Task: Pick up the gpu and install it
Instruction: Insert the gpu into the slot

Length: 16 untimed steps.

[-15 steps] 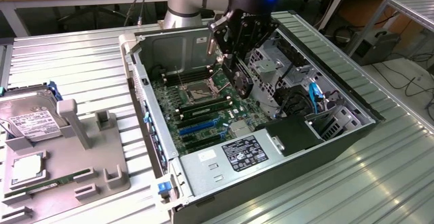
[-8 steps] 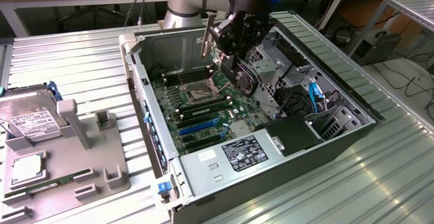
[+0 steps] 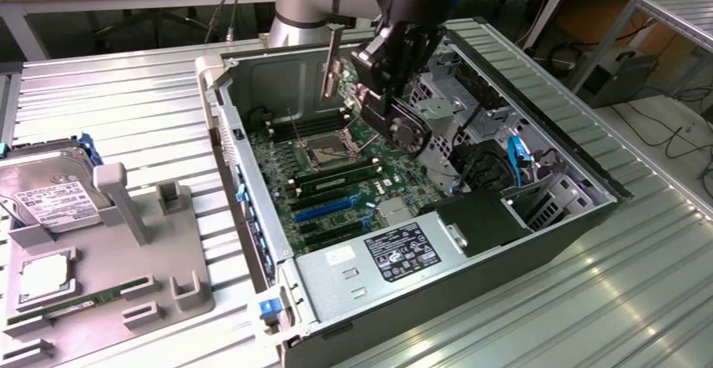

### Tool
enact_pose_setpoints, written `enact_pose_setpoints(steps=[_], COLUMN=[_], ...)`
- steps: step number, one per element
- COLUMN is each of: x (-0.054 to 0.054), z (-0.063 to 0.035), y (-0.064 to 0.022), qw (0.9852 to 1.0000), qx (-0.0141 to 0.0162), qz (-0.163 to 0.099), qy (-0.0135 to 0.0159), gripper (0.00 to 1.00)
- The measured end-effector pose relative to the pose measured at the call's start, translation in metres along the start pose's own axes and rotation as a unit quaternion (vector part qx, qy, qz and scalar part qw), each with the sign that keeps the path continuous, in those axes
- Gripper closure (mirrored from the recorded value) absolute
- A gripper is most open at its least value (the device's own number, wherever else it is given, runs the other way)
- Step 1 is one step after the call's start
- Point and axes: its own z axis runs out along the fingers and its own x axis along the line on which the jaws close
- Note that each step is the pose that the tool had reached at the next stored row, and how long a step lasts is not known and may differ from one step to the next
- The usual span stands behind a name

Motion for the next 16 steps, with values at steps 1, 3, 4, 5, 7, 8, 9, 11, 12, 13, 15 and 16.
enact_pose_setpoints(steps=[1, 3, 4, 5, 7, 8, 9, 11, 12, 13, 15, 16], x=[0.0, 0.0, 0.0, 0.0, 0.0, 0.0, 0.0, 0.0, 0.0, 0.0, 0.0, 0.0], z=[0.0002, 0.0006, 0.0007, 0.0009, 0.0014, 0.0016, 0.0018, 0.0022, 0.0024, 0.0026, 0.0031, 0.0034], y=[0.0, 0.0, 0.0, 0.0, 0.0, 0.0, 0.0, 0.0, 0.0, 0.0, 0.0, 0.0], qw=[0.9999, 0.9994, 0.9991, 0.9985, 0.997, 0.9961, 0.9954, 0.9935, 0.9924, 0.9912, 0.9882, 0.9865], qx=[0.0002, 0.0004, 0.0005, 0.0007, 0.001, 0.0011, 0.0012, 0.0014, 0.0015, 0.0016, 0.0019, 0.002], qz=[-0.015, -0.034, -0.043, -0.054, -0.077, -0.088, -0.096, -0.114, -0.123, -0.132, -0.153, -0.164], qy=[0.0, -0.0001, -0.0001, -0.0001, -0.0002, -0.0002, -0.0002, -0.0003, -0.0003, -0.0003, -0.0003, -0.0003], gripper=[0.74, 0.74, 0.74, 0.74, 0.74, 0.74, 0.74, 0.74, 0.74, 0.74, 0.74, 0.74])
